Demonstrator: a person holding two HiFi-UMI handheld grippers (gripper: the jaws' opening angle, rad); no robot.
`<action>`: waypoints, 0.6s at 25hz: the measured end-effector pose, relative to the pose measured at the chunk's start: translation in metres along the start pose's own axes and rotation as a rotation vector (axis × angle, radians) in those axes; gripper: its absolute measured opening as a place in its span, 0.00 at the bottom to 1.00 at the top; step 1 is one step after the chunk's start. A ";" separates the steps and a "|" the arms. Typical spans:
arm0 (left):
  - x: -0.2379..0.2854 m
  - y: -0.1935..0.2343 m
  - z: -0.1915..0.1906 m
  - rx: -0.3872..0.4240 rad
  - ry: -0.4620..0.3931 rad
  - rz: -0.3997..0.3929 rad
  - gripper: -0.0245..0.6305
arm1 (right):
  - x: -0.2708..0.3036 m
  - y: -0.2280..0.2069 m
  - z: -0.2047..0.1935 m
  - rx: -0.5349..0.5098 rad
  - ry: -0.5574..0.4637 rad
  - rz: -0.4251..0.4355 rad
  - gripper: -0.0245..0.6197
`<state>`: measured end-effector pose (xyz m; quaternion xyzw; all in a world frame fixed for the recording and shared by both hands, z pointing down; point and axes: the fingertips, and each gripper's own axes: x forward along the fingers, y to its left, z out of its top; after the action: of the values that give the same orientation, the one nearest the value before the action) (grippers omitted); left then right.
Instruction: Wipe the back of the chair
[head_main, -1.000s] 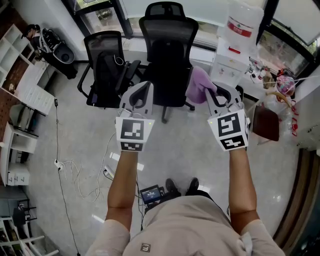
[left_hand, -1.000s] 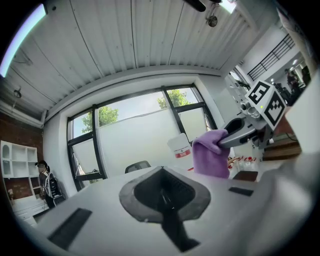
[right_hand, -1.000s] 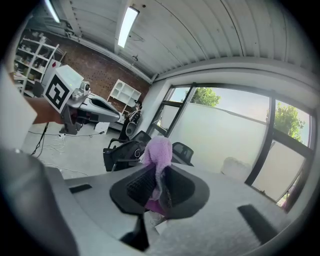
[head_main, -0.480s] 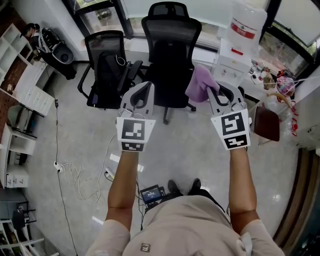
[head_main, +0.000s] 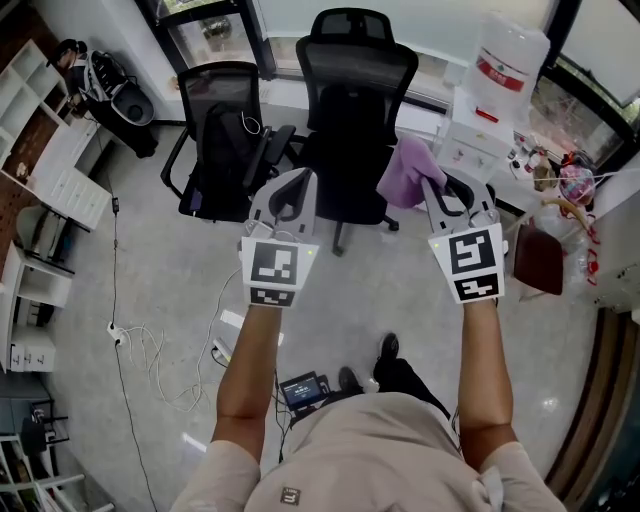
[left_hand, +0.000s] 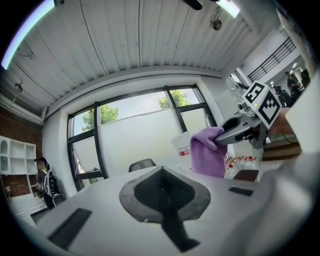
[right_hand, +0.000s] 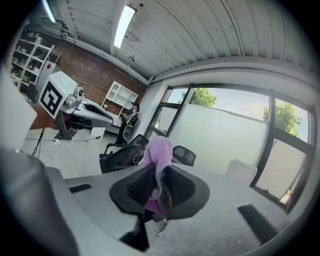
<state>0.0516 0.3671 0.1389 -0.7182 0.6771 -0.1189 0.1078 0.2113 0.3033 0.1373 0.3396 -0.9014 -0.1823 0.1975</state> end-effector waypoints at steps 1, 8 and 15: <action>0.003 0.003 -0.003 0.002 0.004 0.003 0.05 | 0.006 -0.001 0.000 0.004 -0.004 0.003 0.12; 0.035 0.032 -0.017 0.023 0.034 0.058 0.05 | 0.063 -0.023 0.000 0.020 -0.050 0.030 0.12; 0.094 0.064 -0.026 0.034 0.064 0.118 0.05 | 0.138 -0.059 0.005 0.019 -0.093 0.080 0.12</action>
<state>-0.0121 0.2694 0.1453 -0.6710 0.7191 -0.1468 0.1050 0.1451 0.1685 0.1376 0.2961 -0.9241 -0.1814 0.1593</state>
